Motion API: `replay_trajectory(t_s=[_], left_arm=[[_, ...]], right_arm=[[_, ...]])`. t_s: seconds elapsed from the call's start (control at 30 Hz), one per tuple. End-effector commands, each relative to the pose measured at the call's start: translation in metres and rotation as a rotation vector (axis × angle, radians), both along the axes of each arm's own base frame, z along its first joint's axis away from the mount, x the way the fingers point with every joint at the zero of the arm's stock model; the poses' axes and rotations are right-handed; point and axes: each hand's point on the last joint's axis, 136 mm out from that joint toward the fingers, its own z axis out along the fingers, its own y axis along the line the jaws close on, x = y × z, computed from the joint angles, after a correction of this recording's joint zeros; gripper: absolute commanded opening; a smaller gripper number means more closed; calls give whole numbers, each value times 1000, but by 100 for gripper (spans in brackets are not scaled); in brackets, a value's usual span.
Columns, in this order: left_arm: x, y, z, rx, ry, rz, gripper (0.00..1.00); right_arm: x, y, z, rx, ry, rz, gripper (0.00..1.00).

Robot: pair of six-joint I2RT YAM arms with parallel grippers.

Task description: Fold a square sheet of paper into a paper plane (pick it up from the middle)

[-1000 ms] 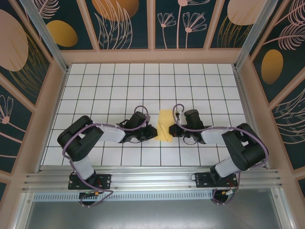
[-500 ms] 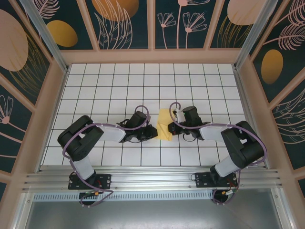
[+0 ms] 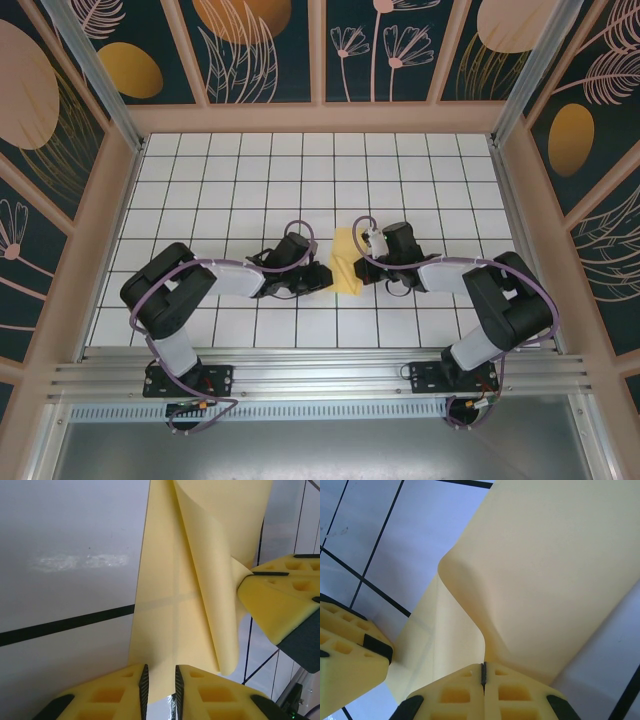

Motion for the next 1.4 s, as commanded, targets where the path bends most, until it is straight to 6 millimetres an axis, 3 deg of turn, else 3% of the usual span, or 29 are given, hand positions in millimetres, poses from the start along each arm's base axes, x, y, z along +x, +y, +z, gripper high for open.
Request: replay_trajectory(t_s=[0.0, 0.1, 0.3, 0.4, 0.53, 0.77, 1.37], left_arm=[[15, -9, 25, -54, -57, 36, 27], [17, -17, 34, -108, -48, 40, 27], [14, -35, 25, -138, -15, 15, 27], [10, -41, 11, -113, 12, -3, 26], [8, -28, -5, -52, 30, 45, 25], [2, -12, -15, 10, 29, 62, 23], [1, -10, -19, 31, 25, 52, 23]], right_arm=[[4, 3, 2, 21, 0, 1, 2], [4, 3, 2, 22, 1, 1, 2], [5, 4, 2, 28, 2, 0, 2], [4, 4, 2, 28, 0, 6, 2], [8, 3, 3, 18, -7, 0, 2], [16, 1, 7, 8, -31, -3, 2], [19, 0, -5, -44, -21, 33, 3]])
